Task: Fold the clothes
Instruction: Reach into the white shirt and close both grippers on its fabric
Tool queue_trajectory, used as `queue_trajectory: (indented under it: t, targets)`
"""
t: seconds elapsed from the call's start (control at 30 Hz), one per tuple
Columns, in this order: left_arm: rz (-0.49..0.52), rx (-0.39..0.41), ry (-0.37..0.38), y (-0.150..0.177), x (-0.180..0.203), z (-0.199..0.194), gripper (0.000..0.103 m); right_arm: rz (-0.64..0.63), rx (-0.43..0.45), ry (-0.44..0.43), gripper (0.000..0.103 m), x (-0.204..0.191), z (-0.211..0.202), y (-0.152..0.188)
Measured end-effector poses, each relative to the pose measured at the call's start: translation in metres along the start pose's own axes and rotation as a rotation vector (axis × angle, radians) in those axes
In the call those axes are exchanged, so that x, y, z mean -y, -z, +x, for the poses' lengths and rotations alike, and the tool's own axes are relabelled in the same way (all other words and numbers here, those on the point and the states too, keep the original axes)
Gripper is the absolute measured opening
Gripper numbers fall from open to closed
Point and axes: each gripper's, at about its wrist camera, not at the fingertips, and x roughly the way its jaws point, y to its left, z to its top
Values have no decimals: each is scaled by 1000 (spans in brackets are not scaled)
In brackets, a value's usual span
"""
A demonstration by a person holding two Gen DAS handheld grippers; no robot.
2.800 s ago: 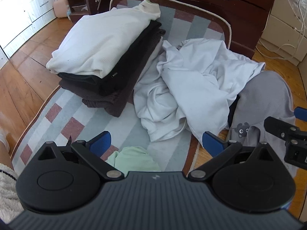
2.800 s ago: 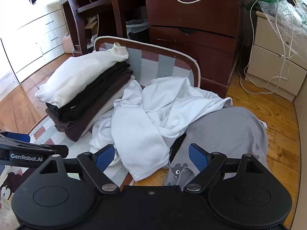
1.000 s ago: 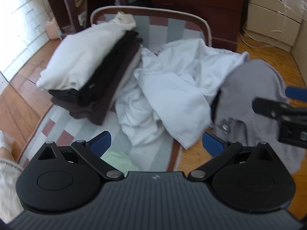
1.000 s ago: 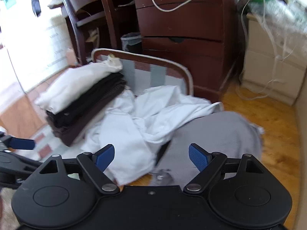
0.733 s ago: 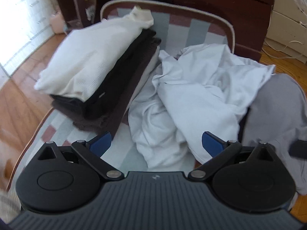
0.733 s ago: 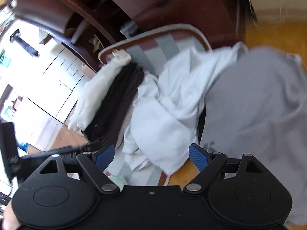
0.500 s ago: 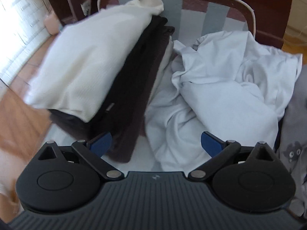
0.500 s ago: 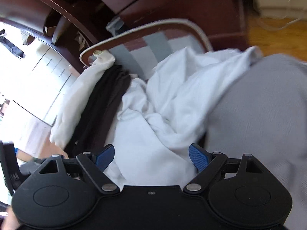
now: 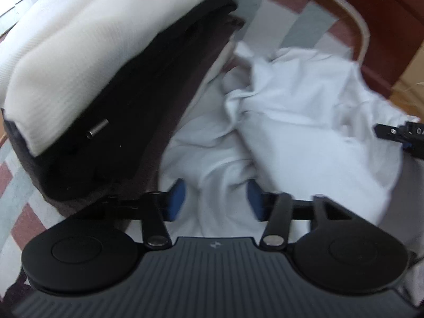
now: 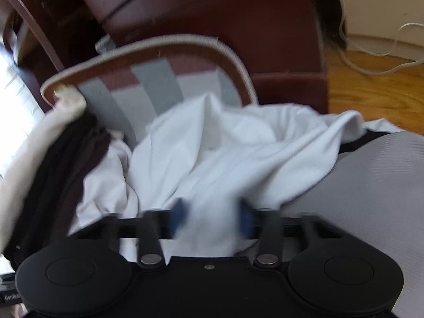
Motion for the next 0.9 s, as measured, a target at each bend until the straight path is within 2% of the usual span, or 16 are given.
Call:
queue_trajectory:
  t: [0.03,0.1,0.2,0.27,0.3,0.33,0.37,0.4,0.43,0.47,0.5,0.6,0.7,0.77,0.83,0.9]
  targets:
    - [-2,-5,-11,-1,0,5,34,-10,-21,-7,9,-3,10,0]
    - [-31,-15,26,-1,-3,11,33,-24,-40,-61,9,-14,22,3]
    - [-74,-30,82,-3,-7,20,34,-28,-75,-279,9,-39,29,6]
    - [-98,-38,115,-3,-9,25,38,-13,-99,-360,9,-48,31,7]
    - [-98,-37,121,-2,-9,24,41,-6,-110,-398,13,-52,32,7]
    - [-86,-37,116,-1,-7,22,41,-12,-95,-374,14,-53,27,5]
    - [-50,-42,87,-2,-2,20,41,-18,-78,-332,23,-53,22,4]
    - [-10,-41,57,-2,5,18,41,-21,-60,-263,37,-51,17,2]
    - [32,-26,33,-2,12,15,42,-22,-41,-195,65,-49,11,1]
    - [54,-9,33,-3,17,12,52,-3,-20,-148,77,-44,8,1]
    - [56,-2,45,-5,20,11,63,19,-9,-115,79,-40,6,2]
    - [-6,-35,84,-11,16,24,71,93,-83,-107,84,-20,21,10]
    - [-119,-87,148,-14,0,50,80,64,-99,-84,90,-25,35,15]
    - [-174,-115,199,-12,-9,67,81,-19,-166,-50,90,-45,49,15]
    - [-182,-97,234,-10,-12,73,80,-88,-226,-3,89,-62,67,17]
    - [-162,-86,251,-10,-12,71,63,-137,-260,-2,70,-77,81,21]
